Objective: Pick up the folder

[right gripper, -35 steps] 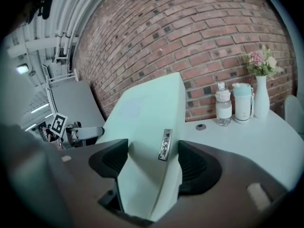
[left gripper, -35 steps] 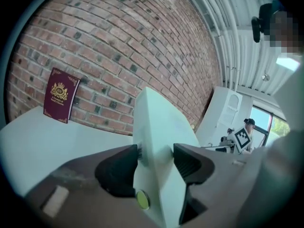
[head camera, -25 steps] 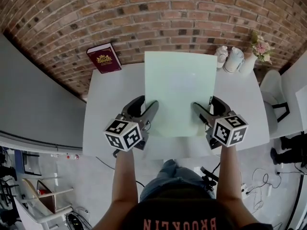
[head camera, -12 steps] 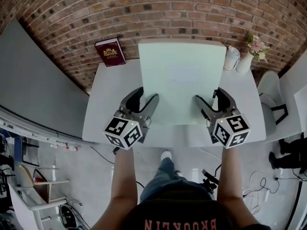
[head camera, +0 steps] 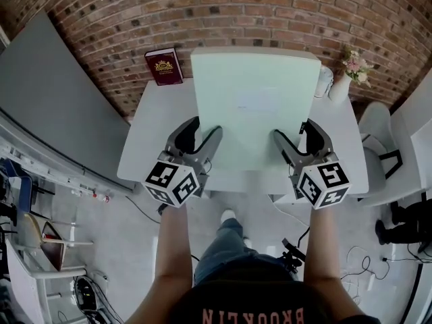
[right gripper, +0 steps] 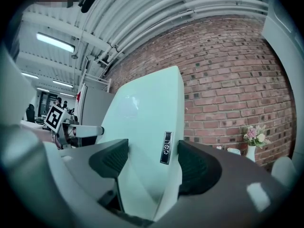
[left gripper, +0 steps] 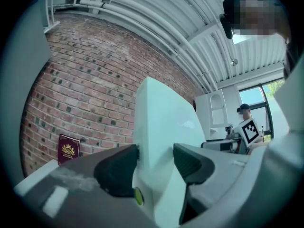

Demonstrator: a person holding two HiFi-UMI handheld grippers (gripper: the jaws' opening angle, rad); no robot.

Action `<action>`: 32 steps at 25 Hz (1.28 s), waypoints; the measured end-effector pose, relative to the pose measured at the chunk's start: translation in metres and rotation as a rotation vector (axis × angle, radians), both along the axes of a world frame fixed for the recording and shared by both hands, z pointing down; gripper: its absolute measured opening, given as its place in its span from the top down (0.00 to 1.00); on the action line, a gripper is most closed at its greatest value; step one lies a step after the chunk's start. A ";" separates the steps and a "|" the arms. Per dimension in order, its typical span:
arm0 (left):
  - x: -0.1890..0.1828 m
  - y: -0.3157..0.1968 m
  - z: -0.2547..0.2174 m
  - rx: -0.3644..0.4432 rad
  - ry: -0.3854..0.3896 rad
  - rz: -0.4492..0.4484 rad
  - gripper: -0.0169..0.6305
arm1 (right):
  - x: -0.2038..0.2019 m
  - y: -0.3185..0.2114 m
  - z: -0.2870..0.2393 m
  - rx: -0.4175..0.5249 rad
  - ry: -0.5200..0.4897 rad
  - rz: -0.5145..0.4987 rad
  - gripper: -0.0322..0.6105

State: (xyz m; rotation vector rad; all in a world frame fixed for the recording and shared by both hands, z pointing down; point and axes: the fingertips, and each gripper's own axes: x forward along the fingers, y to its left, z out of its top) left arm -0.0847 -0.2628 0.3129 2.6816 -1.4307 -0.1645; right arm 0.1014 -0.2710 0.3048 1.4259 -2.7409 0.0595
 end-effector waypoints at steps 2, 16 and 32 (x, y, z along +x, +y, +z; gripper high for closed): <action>0.002 0.006 -0.005 0.008 0.005 -0.002 0.59 | 0.002 0.007 -0.005 0.009 -0.003 0.002 0.44; 0.000 0.014 -0.039 0.061 0.007 0.015 0.59 | 0.000 0.022 -0.036 0.056 -0.018 0.036 0.45; -0.009 0.023 -0.052 0.099 0.005 0.013 0.59 | -0.010 0.033 -0.048 0.095 -0.010 0.051 0.45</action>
